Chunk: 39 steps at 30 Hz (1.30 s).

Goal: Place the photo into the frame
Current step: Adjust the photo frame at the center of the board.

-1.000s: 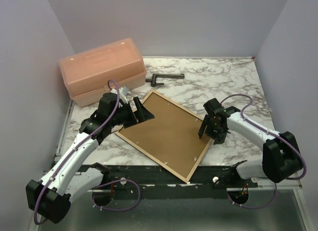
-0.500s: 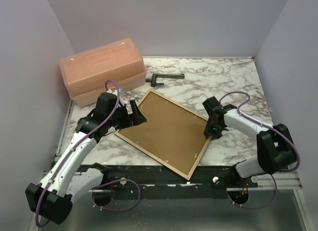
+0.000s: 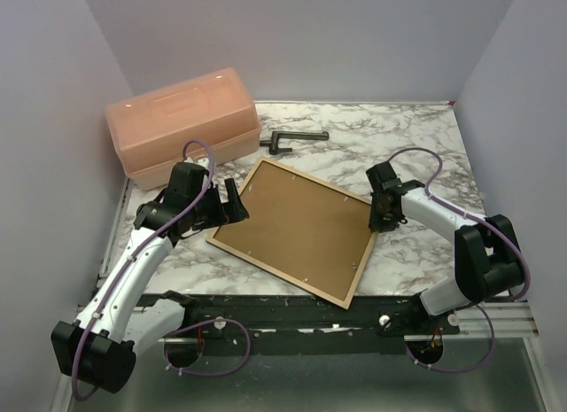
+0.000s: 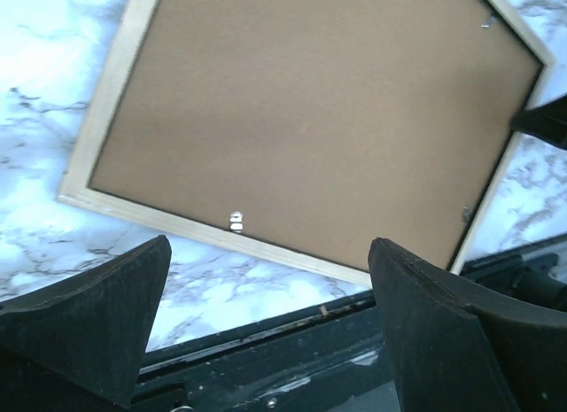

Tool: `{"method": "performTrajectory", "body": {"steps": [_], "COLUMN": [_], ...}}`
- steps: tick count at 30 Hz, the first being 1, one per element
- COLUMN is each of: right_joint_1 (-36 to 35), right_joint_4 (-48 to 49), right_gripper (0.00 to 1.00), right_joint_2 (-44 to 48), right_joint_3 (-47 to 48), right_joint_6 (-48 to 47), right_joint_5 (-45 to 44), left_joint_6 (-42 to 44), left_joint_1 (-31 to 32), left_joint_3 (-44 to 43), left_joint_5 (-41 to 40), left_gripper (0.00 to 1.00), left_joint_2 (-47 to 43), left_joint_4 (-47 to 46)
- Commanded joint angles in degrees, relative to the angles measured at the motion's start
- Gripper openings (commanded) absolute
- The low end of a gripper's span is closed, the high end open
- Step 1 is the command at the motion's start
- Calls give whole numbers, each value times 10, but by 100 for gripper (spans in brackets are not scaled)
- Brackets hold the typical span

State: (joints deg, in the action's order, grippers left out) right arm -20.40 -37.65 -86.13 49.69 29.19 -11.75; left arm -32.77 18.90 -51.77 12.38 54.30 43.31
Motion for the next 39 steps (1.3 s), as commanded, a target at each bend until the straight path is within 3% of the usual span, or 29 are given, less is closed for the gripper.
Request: {"method": "performTrajectory", "body": {"steps": [1,9,14,18,23,28,39], "right_joint_1": [7,32,36,39,41,41,41], "right_joint_4": [46,-9,-11,-1,32,57,39], "right_gripper": [28,47,69,76,81,82,82], "right_joint_2": [0,-15,14,30,37,19,-51], "right_joint_3": [26,72,54,18,-29,-38,51], "right_joint_6": [-42,19,50,68,87,92,48], "right_joint_5": [10,61,111,146,201,242,227], "left_joint_6": [32,22,24,32,34,40,37], "left_joint_1": [-22,-56,-64,-69,-71,-71,-53], "left_joint_3": [-27,-76,-132,-154,-165,-154,-60], "left_joint_5": [-82,-119,-144,-135,-134,-125,40], "left_gripper": [96,96,96,96,96,95,90], "left_joint_2": [54,229,344,410,469,464,414], "left_joint_4": [51,51,56,47,52,51,2]}}
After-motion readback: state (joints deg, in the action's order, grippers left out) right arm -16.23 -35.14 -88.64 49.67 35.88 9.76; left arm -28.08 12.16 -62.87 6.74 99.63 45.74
